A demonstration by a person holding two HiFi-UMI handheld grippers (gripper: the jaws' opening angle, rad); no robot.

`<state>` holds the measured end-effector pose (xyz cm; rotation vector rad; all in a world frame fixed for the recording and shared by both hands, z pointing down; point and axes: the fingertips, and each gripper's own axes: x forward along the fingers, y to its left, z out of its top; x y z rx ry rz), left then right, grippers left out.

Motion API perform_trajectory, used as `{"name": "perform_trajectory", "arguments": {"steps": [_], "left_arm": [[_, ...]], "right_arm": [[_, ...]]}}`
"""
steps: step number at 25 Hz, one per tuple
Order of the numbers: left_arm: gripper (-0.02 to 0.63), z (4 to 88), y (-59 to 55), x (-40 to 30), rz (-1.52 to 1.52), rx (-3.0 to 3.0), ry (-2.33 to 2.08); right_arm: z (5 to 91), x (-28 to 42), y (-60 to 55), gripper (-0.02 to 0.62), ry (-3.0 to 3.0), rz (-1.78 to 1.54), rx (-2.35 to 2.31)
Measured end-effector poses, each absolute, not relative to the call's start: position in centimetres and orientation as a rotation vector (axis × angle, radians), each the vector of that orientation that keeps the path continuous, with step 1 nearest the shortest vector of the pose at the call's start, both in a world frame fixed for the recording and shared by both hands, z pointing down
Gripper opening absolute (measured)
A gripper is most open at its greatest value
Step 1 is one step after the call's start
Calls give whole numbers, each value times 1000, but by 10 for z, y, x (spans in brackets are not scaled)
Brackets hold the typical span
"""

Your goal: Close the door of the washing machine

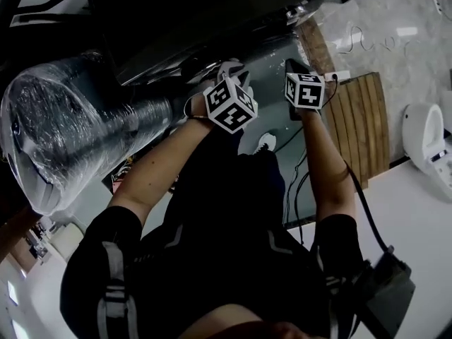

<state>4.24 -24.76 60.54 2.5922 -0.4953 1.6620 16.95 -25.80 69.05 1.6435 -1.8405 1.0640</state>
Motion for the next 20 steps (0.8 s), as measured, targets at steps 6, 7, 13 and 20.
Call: {"name": "perform_trajectory", "arguments": {"steps": [6,7,13,20], "left_arm": [[60,573,-208,37,1517,2586,-633],[60,568,-202,36,1488,2590,-657],[59,538,-163,31,1391,2584,-745],[35,482,-131,20,1180,2607,-851]], "right_arm": [[641,163,-210,5,-1924,991,1598],[631,162,-204,5,-1939,978,1602],[577,157,-168,5,-2019,887,1587],[509,155,-129,5,-2104,835,1600]]}}
